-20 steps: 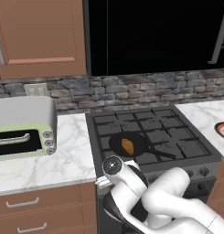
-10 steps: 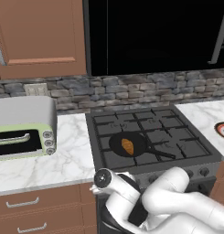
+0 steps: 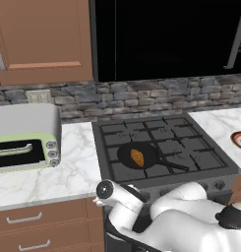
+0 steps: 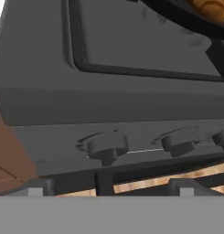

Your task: Pick the croissant and place it on the pan. Then turn on the stove to warm the croissant.

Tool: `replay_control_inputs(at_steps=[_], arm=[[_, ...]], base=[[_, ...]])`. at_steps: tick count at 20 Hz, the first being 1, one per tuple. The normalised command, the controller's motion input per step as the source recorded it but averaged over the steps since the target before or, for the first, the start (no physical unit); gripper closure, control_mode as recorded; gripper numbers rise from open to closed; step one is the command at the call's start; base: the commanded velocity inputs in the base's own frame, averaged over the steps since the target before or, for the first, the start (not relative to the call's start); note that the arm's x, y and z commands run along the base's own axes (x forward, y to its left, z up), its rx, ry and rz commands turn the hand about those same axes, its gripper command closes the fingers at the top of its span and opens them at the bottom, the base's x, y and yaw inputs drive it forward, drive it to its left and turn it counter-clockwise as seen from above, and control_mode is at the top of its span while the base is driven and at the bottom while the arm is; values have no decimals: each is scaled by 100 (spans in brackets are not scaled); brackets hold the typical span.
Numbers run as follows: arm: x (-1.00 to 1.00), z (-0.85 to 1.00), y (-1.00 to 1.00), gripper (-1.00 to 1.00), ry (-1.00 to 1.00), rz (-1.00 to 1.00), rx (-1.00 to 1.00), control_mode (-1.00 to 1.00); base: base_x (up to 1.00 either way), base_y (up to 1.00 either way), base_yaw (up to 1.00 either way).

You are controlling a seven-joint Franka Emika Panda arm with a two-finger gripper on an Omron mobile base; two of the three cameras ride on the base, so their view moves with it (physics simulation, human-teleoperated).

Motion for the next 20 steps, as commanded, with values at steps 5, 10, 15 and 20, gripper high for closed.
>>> replay_control_inputs(at_steps=[5, 10, 15, 20], arm=[[19, -38, 0, -100, 8, 0, -4, -100], [4, -33, -1, -100, 0, 0, -1, -100], [1, -17, -13, -100, 0, 0, 0, -100], [0, -11, -25, -100, 0, 0, 0, -100]], base=[[0, 0, 0], [0, 0, 0], [0, 0, 0], [0, 0, 0]])
